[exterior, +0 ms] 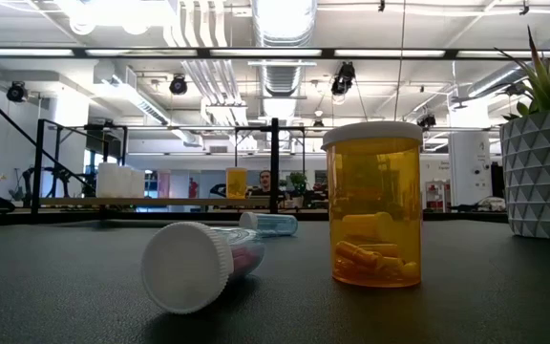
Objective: Pick and place medicine bottles onto shelf by color
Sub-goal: Put the right orange pill bottle into the shelf
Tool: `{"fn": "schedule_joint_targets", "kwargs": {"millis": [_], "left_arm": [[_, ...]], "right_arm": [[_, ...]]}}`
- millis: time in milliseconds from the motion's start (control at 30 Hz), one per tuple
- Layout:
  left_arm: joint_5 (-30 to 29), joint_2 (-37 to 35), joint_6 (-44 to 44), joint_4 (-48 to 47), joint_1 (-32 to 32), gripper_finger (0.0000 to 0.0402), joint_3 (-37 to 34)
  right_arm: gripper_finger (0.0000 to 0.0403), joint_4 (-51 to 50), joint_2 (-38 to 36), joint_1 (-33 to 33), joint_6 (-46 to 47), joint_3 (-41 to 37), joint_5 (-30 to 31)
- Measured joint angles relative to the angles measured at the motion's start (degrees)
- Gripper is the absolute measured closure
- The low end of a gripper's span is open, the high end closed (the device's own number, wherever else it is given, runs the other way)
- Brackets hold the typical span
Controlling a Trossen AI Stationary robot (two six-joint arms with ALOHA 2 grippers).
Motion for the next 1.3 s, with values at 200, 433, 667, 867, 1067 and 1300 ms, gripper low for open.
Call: {"fn": "schedule_joint_targets", "kwargs": {"millis": [200, 433, 667, 867, 1067, 1300], "left_arm": [[0.4, 0.0, 0.0, 0.0, 0.0, 0.0186, 0.0], [4.7, 0.0, 5.5, -1.0, 0.0, 0.0186, 0.0], [6.5, 0.0, 11.5, -10.9, 0.0, 0.0186, 0.0], [6.0, 0.0, 16.0, -19.5, 0.3, 0.0186, 0.0], [4.2, 0.0, 20.6, -27.4, 1.2, 0.0186, 0.2], [2.7, 0.0, 21.6, -37.3, 3.6, 0.0186, 1.6]], "right_arm": [[0.0204, -0.5, -3.1, 0.0, 0.9, -0.1, -0.8], [0.0204, -2.4, -13.7, -2.7, 3.5, 1.5, 2.8], [0.0204, -3.5, -23.6, -12.9, 1.4, 5.0, 14.0], [0.0204, -3.5, -27.0, -25.0, -2.6, 9.6, 15.8], [0.0204, -3.5, -23.4, -35.6, -9.5, 15.2, 15.3], [0.0204, -3.3, -15.5, -45.1, -15.3, 21.7, 12.3]]}}
